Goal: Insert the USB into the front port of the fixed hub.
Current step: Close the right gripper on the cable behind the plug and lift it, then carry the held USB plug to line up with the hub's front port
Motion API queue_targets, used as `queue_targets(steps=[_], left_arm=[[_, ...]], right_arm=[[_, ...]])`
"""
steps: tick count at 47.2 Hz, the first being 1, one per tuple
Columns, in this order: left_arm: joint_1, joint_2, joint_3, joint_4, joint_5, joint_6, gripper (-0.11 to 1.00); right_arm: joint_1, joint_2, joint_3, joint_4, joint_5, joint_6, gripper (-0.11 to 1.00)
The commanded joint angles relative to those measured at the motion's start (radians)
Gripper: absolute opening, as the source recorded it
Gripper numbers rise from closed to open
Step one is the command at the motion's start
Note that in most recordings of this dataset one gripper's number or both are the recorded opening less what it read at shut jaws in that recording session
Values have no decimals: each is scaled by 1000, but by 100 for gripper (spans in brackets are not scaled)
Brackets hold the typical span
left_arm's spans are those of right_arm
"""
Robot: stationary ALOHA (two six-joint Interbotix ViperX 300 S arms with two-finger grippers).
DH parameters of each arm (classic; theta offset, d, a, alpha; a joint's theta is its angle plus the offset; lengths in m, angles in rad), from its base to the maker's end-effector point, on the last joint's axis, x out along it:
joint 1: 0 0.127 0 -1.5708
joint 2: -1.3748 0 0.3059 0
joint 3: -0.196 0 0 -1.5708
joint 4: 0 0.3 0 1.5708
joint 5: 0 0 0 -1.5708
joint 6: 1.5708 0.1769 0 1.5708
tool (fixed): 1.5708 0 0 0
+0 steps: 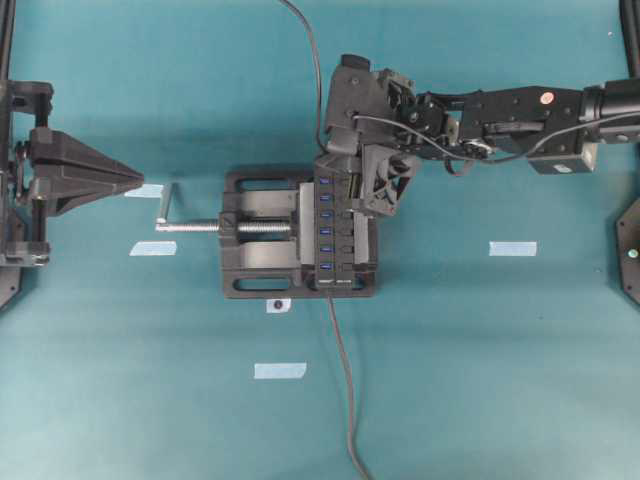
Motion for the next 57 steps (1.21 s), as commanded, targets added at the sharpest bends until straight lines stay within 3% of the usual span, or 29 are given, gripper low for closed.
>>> queue_targets(steps=[1,38,57], left_arm=[[2,3,-12,2,-6,0,0],[2,3,-12,2,-11,-3,0],[2,-3,-9,2,-11,-3,0]], right_arm=[[-2,-18,-20,2,3,-3,4],[20,-43,-95,6,91,6,3],[28,-74,-89,14,127,32,3]])
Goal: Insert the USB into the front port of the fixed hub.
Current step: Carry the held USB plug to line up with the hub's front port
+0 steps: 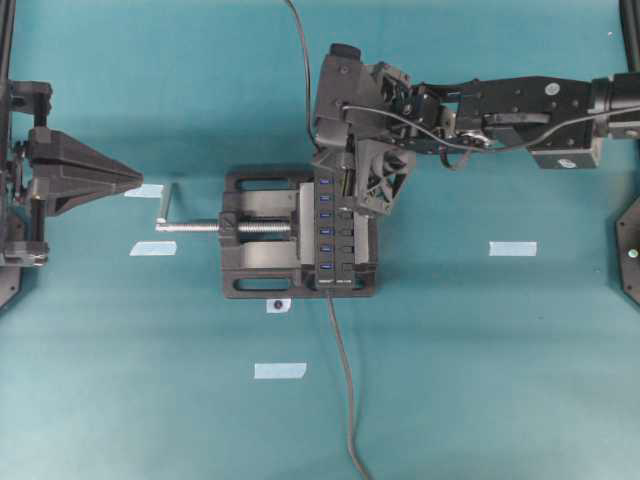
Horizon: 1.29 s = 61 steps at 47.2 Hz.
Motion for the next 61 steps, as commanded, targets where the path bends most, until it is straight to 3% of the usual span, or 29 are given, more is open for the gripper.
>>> queue_targets(steps=[1,16,37,61], left_arm=[[2,3,-8,2,-9,-2,0],[2,2,-8,0,-11,-3,0],[2,2,-5,0,-9,-3,0],[0,2,-5,0,-11,-12,0]], right_arm=[[6,-38,-21,3,-2,9,3],[14,-43,-23,8,29,18,3],[37,-98,-9,8,55,118,3],[100,-126,23,8,6,212,3]])
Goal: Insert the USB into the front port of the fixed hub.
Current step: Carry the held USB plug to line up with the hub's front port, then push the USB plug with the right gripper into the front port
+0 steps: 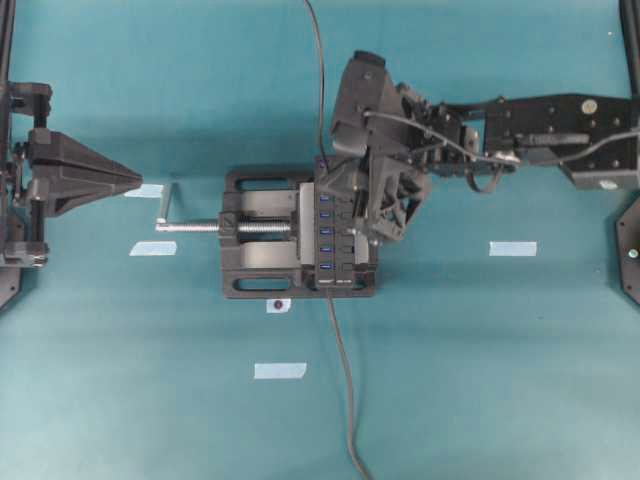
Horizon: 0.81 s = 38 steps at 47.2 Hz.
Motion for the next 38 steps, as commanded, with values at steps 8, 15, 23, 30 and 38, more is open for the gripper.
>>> queue_targets(steps=[8,15,23,30,38], left_arm=[[-3,3,-12,3,-9,-18,0],[-6,3,-14,3,-9,-18,0],[-12,3,-12,2,-9,-18,0],[-12,3,-12,3,-8,-18,0],[-12,3,-8,2,-8,-18,0]], right_arm=[[37,-32,2,-2,-32,63,3],[64,-32,6,-2,-32,80,3],[81,-32,6,-3,-32,89,3],[95,-34,6,-5,-32,94,3],[109,-32,15,-8,-35,114,3]])
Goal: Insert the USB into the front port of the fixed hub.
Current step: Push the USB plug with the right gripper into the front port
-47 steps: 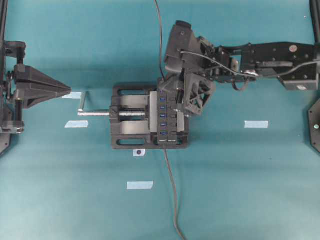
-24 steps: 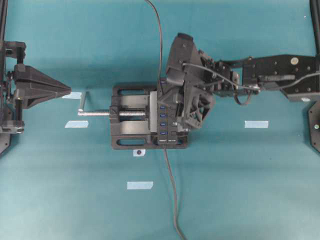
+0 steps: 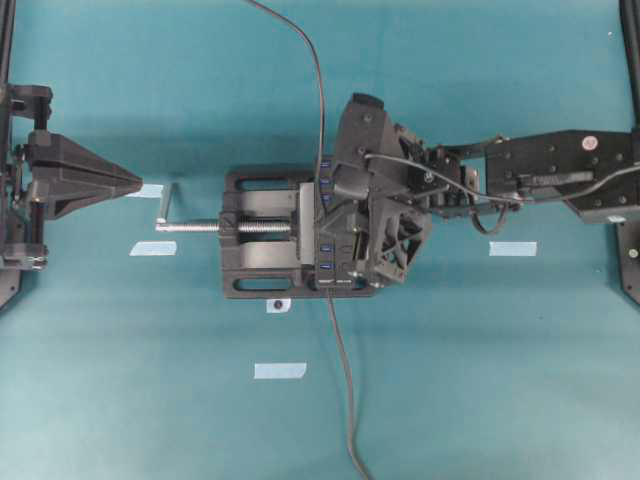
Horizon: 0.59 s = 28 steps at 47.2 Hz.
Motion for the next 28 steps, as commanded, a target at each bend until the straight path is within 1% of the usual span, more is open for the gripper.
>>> queue_targets(steps=[1,11,22,28], left_arm=[[0,3,-9,2,-9,-2,0],[-2,3,-8,2,-9,-2,0],[-2,3,-6,2,-9,-2,0],[-2,3,-6,3,-9,-2,0]], right_arm=[[12,-32,-5,-2,-11,20,3],[28,-29,12,-2,-12,51,3],[29,-18,21,0,-66,54,3],[35,0,21,2,-75,54,3]])
